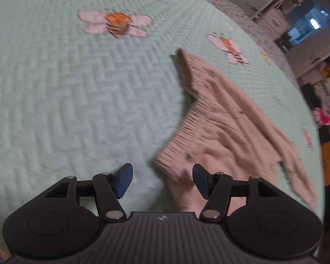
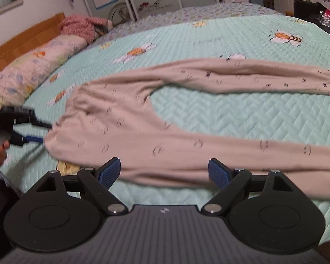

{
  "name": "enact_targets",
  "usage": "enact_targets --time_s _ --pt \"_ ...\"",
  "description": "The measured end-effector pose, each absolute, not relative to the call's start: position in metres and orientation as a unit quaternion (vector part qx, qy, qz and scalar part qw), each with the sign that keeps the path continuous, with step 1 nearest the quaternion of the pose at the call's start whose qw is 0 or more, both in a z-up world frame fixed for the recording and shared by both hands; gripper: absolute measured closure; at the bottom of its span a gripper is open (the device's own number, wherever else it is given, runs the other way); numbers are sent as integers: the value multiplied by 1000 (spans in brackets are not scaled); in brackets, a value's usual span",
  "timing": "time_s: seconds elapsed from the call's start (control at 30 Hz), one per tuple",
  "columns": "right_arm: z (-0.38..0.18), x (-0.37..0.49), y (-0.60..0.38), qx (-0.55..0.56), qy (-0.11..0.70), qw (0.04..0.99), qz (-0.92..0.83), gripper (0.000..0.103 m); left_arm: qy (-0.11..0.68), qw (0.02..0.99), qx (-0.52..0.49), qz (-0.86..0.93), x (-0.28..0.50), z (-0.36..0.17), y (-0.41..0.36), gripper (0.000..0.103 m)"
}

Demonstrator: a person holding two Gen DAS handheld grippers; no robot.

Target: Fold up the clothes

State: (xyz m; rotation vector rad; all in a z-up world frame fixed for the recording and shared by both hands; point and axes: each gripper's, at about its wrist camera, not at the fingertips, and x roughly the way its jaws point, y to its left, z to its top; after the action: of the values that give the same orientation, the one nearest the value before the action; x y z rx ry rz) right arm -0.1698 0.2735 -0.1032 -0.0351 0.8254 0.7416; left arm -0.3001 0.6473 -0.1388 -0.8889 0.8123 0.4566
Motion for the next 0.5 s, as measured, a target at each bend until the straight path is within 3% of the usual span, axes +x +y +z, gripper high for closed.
enact_targets --time_s 0.17,0.23,0.27,0.5 --pt "-105 -183 293 -76 380 849 358 16 363 801 -434 196 -299 -148 649 45" --pt "-106 -183 300 -85 381 848 359 16 360 805 -429 197 -297 -149 650 69" --pt "-107 -182 303 -86 384 847 358 16 361 804 -431 195 -298 -149 651 90" --pt "-114 -174 319 -122 390 841 354 16 346 821 -391 229 -321 -132 666 94"
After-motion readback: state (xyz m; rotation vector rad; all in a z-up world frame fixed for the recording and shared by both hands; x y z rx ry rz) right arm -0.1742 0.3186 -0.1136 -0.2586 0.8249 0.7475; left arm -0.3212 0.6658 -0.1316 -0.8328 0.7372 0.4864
